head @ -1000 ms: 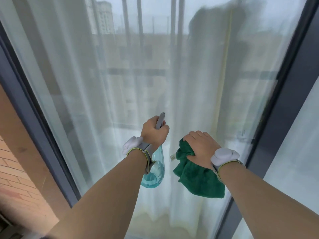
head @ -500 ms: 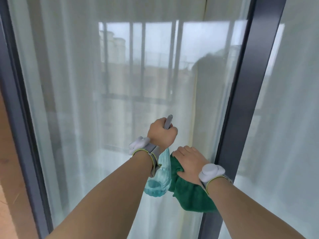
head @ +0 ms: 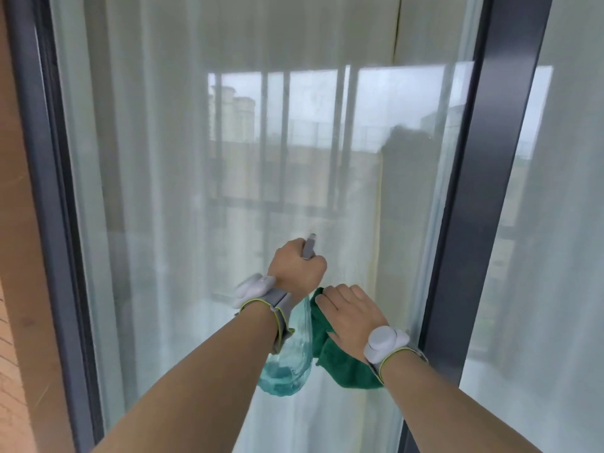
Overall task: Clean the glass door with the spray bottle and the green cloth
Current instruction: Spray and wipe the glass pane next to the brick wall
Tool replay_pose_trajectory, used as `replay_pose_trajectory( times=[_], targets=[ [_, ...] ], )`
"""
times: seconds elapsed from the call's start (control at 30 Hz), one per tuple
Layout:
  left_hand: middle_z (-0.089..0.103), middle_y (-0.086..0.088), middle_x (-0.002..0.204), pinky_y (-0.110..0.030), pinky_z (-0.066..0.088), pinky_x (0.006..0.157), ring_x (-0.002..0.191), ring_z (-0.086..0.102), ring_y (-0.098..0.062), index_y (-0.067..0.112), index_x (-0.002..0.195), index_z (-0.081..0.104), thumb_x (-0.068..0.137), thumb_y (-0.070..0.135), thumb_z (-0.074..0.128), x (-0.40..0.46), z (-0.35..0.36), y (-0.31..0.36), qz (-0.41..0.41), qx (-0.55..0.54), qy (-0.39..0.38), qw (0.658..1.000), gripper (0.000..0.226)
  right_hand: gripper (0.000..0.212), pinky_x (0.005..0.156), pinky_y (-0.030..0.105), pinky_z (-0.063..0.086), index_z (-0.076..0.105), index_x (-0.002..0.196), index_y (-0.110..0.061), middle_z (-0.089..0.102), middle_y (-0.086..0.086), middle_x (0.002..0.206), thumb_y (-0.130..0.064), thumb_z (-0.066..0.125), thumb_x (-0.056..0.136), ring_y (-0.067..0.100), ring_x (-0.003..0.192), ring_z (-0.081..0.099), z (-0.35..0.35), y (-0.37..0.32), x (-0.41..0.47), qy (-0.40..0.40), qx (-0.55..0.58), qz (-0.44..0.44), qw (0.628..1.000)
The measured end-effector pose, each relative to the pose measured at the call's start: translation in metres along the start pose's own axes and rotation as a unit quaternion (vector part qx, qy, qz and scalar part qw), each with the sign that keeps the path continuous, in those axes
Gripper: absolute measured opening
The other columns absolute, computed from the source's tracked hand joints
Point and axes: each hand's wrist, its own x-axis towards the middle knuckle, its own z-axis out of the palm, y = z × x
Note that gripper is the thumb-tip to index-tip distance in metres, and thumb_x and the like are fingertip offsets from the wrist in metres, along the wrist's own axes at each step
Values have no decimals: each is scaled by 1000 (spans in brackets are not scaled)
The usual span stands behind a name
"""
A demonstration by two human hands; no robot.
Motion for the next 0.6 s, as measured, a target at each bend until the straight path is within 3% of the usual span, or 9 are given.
replay_pose_trajectory(
  times=[0.13, 0.2, 0.33, 0.47, 0.6],
  targets=[
    [47, 0, 64, -28, 32, 57, 58, 37, -20, 10, 71, 49, 85, 8, 59, 6, -31, -19, 1, -30, 36, 999, 17, 41, 75, 31, 32, 64, 108, -14, 60, 0, 97, -20, 66, 68, 21, 78, 53, 1, 10, 19, 50, -76, -53, 994],
    [47, 1, 63, -28, 32, 56, 58, 38, -21, 6, 74, 53, 83, 12, 59, 10, -41, -26, 5, -22, 36, 999, 12, 41, 74, 32, 33, 61, 109, -12, 60, 2, 96, -15, 66, 68, 23, 77, 52, -2, 18, 26, 87, -80, -55, 991],
    [52, 2, 64, -29, 37, 56, 57, 42, -22, 12, 76, 57, 66, 30, 50, 15, -49, -30, 5, 0, 51, 999, 22, 54, 73, 39, 32, 57, 113, -6, 60, 11, 98, -17, 76, 65, 30, 81, 53, -43, 48, 59, 153, -59, 31, 986],
    [51, 3, 65, -30, 38, 57, 58, 43, -22, 17, 75, 54, 66, 32, 48, 21, -54, -31, 0, -11, 71, 997, 19, 55, 76, 39, 32, 56, 116, -6, 57, 13, 103, -22, 75, 67, 33, 86, 52, -89, 85, 84, 193, -62, 147, 968],
    [49, 4, 64, -32, 37, 58, 58, 41, -23, 17, 71, 53, 66, 32, 50, 22, -47, -30, -11, -32, 76, 997, 16, 54, 76, 39, 31, 52, 117, -8, 56, 13, 107, -23, 70, 68, 31, 89, 45, -79, 85, 74, 248, -46, 206, 945]
  ],
)
